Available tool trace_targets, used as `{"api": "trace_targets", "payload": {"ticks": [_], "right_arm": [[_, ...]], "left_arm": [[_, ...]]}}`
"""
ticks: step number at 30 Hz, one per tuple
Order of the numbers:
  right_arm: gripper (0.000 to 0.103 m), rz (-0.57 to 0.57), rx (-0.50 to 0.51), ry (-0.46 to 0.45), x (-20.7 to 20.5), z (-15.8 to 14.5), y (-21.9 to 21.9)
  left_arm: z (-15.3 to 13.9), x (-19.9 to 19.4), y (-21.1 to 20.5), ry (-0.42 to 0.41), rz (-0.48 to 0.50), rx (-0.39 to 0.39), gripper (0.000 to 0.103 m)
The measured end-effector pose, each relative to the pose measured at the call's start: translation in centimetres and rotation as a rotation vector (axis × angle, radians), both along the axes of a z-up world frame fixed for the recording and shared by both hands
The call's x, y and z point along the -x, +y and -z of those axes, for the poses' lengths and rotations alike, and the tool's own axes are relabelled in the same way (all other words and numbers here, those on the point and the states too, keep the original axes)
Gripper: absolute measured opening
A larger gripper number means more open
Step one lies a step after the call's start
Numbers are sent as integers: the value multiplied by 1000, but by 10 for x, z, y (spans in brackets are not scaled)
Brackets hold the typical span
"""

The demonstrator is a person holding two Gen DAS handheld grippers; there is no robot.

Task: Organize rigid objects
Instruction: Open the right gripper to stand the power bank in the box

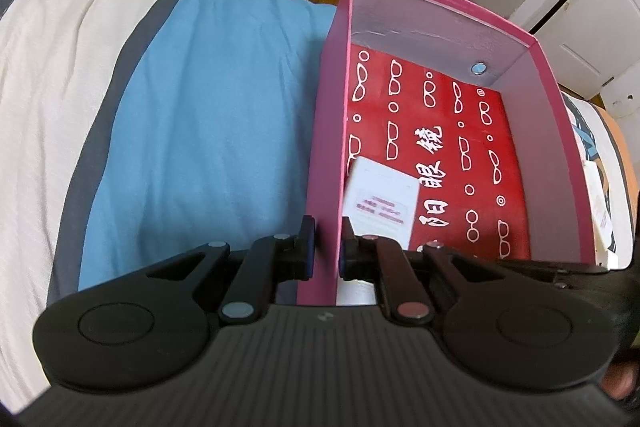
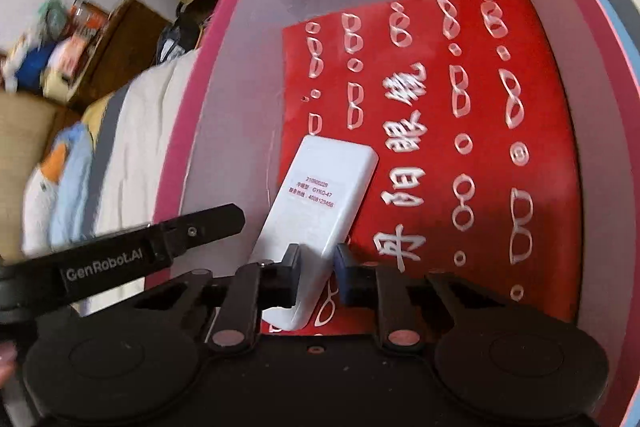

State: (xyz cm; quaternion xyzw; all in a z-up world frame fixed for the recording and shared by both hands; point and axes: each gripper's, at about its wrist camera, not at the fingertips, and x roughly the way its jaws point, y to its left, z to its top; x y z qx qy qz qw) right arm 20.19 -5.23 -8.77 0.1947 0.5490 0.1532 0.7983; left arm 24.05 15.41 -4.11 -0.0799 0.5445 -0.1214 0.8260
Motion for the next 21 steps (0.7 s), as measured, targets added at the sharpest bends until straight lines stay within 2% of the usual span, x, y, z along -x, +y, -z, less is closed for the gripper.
{"api": "trace_targets", "payload": {"ticks": [4,7,9,15,17,21], "right_arm": [[21,-70,76,-58,1,-8,17],[20,-164,79,-126,7,-15,19],[20,-207,42,-171,20,-27,12],[23,-247,34,-316,58,-91,-42],[26,-244,52,-339,69,-107,-66],[31,-273,98,-340,83,-118,-110]], "left_arm": [[-2,1,-3,-10,13,-16,10],[-4,3,-4,-21,24,-25,9],[-6,5,-5,-30,35,-31,9],[-11,7,-11,-47,95,-70,12],[-12,9,-15,-57,117,-91,14],[-13,11,-22,-66,149,-129,20]]}}
